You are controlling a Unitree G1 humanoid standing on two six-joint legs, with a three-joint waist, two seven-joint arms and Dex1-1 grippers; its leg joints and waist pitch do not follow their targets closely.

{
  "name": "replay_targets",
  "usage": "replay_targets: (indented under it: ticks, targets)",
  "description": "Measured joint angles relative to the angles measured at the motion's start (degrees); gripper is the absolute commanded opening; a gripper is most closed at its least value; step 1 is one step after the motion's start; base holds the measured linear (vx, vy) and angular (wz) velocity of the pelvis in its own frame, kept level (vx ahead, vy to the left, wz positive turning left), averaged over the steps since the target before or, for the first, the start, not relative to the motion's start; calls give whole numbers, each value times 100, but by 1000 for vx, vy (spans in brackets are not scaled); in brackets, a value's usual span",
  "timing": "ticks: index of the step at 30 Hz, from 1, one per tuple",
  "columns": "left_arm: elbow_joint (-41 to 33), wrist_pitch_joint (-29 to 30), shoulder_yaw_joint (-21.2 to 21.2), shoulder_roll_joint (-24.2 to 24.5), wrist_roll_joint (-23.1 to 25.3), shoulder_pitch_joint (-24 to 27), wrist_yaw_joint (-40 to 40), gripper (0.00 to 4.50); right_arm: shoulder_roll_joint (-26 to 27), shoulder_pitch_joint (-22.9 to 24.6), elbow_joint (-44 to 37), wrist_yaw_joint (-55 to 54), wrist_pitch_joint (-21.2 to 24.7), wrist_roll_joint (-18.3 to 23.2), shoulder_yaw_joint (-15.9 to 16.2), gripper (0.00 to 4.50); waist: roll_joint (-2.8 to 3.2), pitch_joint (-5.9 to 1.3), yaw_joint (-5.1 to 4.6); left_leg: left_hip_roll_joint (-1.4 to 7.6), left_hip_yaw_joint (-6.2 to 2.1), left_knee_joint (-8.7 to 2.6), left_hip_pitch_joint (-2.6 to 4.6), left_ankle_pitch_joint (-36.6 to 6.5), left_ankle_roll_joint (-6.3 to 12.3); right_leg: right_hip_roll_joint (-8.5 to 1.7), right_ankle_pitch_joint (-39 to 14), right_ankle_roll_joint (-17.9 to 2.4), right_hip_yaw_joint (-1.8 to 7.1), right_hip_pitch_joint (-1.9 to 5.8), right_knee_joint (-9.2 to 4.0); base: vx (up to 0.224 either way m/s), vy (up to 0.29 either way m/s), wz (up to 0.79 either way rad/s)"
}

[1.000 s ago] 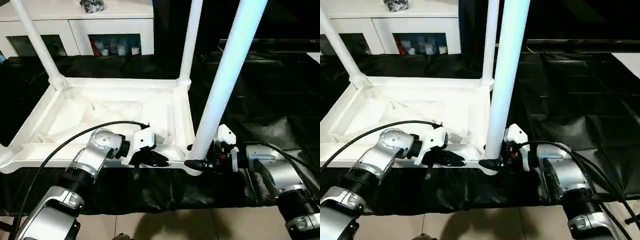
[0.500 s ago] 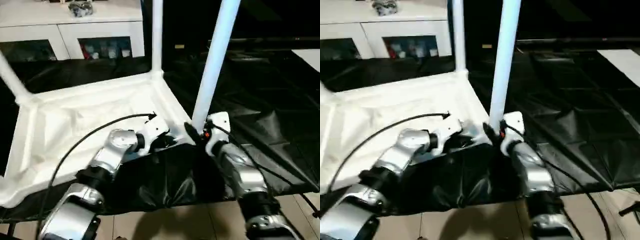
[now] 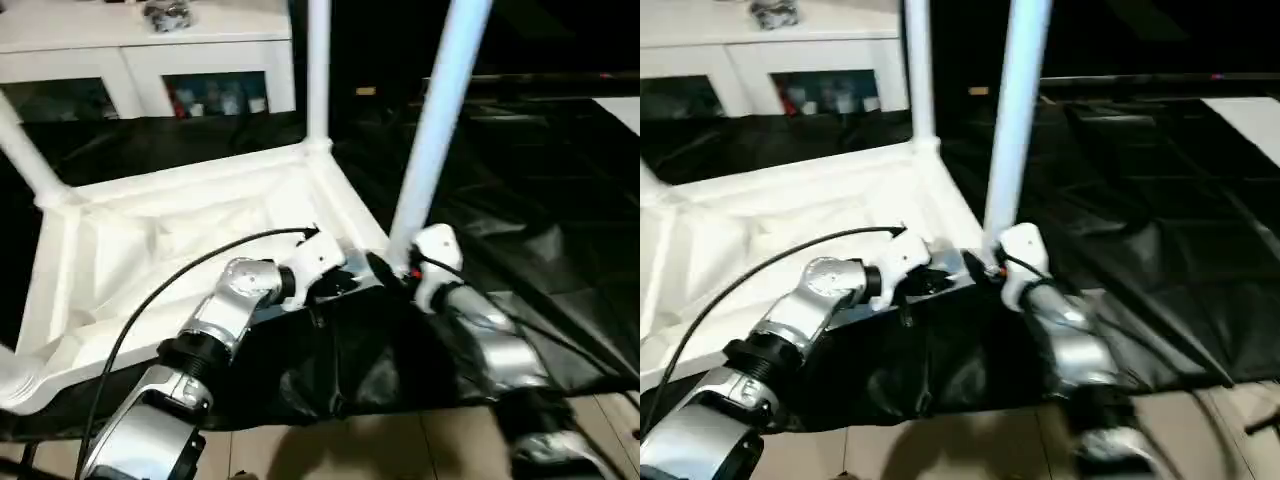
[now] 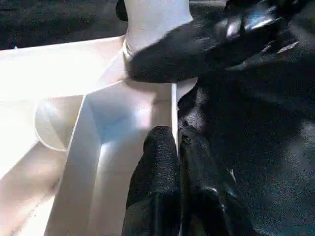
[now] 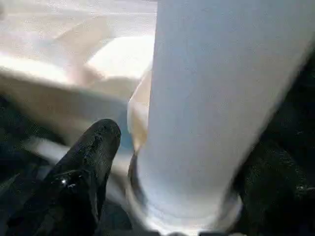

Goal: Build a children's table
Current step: Rotate table base

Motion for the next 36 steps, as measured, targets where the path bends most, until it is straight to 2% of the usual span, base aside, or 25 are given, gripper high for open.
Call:
replay_targets:
  ticks: [4, 7, 12, 17, 19, 20, 22, 26, 28, 30, 32, 34, 36]
  targets:
    - [-77, -19, -22, 39, -2, 37, -56, 0, -625, 358, -409, 1083, 313, 625, -324, 366, -1, 1, 17, -1, 5, 6, -5, 12, 38, -1, 0, 0, 2, 1, -10, 0, 0, 0]
    - [-83, -44, -20, 66, -7, 58, -79, 0, -1075, 540, -611, 1589, 405, 948, -493, 366, 0, 0, 9, 0, 5, 5, -2, 13, 39, -1, 0, 0, -1, 1, -6, 0, 0, 0]
    - [-82, -181, -24, 142, -19, 101, -161, 0, -1774, 955, -834, 2223, 434, 1097, -666, 366, 0, 0, -10, 0, 5, 2, -2, -4, 12, 0, 0, 1, 0, 5, -5, 0, 0, 0]
    - [-91, -220, -12, 187, -55, 145, -158, 0, -1907, 1127, -1174, 2557, 705, 1243, -685, 366, 6, -4, -28, 0, 5, 3, -4, -2, 14, 0, 0, 1, 1, 6, -1, 0, 0, 0]
    - [-103, -183, 72, 163, -105, 174, -155, 0, -1915, 1150, -1431, 2630, 868, 1343, -552, 366, 4, -3, -27, 0, 5, 2, -4, -2, 15, 0, 0, 1, 1, 6, 0, 0, 0, 0]
    - [-156, -96, 114, 159, -182, 202, -174, 27, -1890, 1150, -1536, 2659, 916, 1384, -464, 368, 5, -3, -30, 1, 5, 2, -5, -2, 15, 0, 0, 1, 0, 4, 2, 0, 0, 0]
    - [-310, 82, 225, 150, -384, 276, -264, 44, -1755, 1117, -1677, 2680, 942, 1402, -246, 369, -12, 8, -36, 4, 2, 4, -4, -1, 14, 3, 0, 1, -3, -6, 2, 0, 0, 0]
    - [-1252, 651, 350, 232, -938, 575, -618, 67, -1342, 795, -1695, 2674, 946, 1352, 158, 369, -40, 25, -45, 19, 4, 23, -31, 10, 48, 2, 0, -1, -3, -28, 0, 0, 0, 0]
    - [-1846, 1048, 364, 482, -1164, 736, -862, 81, -1156, 603, -1675, 2667, 936, 1275, 305, 369, -45, 28, -43, 23, 6, 24, -34, 9, 51, 3, -1, -2, -3, -33, 0, 0, 0, 0]
    - [-2513, 1530, 417, 954, -1378, 1036, -1178, 101, -1014, 391, -1481, 2599, 897, 1148, 400, 369, -50, 30, -67, 23, 6, 21, -29, 9, 50, 9, -2, -3, -6, -33, 3, 0, 0, 0]
    - [-2859, 1864, 475, 1262, -1487, 1272, -1368, 114, -951, 275, -1292, 2499, 868, 1099, 429, 369, -52, 32, -54, 23, 7, 21, -28, 9, 47, 10, -3, -3, -6, -33, 4, 0, 0, 0]
    - [-3417, 2301, 509, 1734, -1643, 1671, -1564, 122, -779, 43, -1028, 2395, 828, 1012, 517, 369, -56, 34, -86, 23, 9, 21, -25, 7, 42, 11, -3, -3, -4, -34, 9, 0, 0, 0]
    - [-3957, 2796, 630, 2221, -1786, 2032, -1759, 155, -643, -102, -825, 2327, 749, 978, 616, 369, -73, 43, -83, 22, 9, 21, -21, -7, 14, 11, -3, -3, -3, -34, 16, 0, 0, 0]
